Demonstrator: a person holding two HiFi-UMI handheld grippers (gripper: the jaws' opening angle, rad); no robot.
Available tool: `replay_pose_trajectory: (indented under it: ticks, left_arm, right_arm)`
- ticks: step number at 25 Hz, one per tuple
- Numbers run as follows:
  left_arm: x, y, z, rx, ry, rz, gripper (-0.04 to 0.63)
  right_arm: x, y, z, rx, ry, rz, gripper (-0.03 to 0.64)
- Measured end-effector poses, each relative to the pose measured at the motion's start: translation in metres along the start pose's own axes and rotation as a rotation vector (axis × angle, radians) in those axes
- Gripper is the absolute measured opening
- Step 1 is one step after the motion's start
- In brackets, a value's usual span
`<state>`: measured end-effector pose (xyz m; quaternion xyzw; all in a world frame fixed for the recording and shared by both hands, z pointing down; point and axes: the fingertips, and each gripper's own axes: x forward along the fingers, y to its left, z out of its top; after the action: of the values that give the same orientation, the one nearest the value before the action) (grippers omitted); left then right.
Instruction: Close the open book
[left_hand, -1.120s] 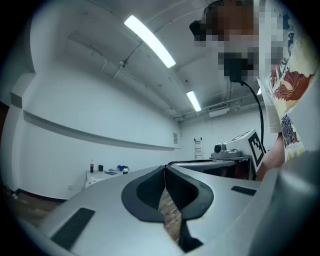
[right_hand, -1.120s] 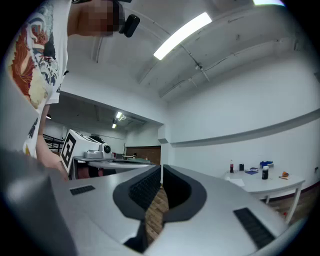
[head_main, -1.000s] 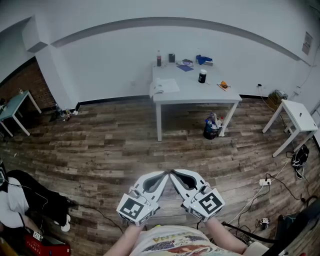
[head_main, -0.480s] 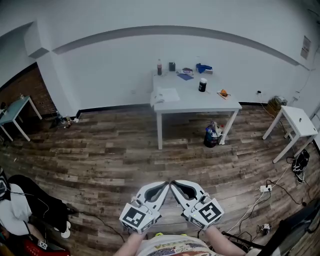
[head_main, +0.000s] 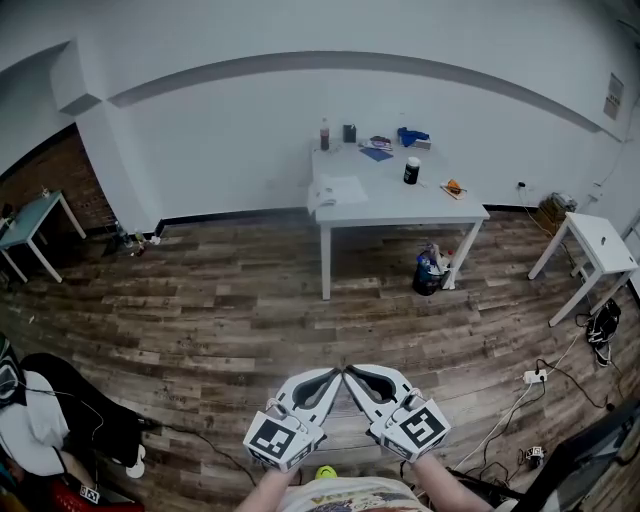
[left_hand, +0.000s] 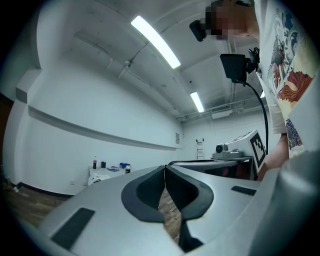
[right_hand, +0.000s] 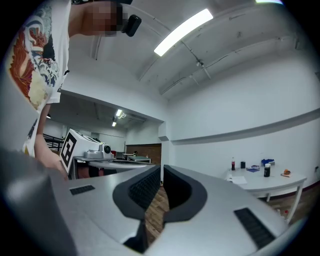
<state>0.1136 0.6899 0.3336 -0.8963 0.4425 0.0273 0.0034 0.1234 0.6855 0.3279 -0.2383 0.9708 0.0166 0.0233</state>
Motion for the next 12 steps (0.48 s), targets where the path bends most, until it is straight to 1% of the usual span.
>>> replay_pose_trajectory:
  ticks: [4,6,10,12]
  left_arm:
    - [-0.014,0.004,-0.009,-0.007,0.008,-0.003,0.014]
    - [-0.016,0.007,-0.012,-0.025,0.012,0.001,0.014]
    - [-0.010,0.018,-0.014,-0.049,0.018,0.006,0.014]
    - [-0.004,0.022,-0.017,-0.054,0.020,0.011,0.014]
  right_arm:
    - [0.005,0.014,-0.009,-0.016,0.009,-0.001,0.026]
    - [0.008,0.016,-0.010,-0.021,0.000,-0.001,0.026]
    - [0.017,0.007,-0.014,0.004,0.027,0.001,0.026]
    - [0.020,0.002,-0.018,-0.001,0.036,0.011,0.027]
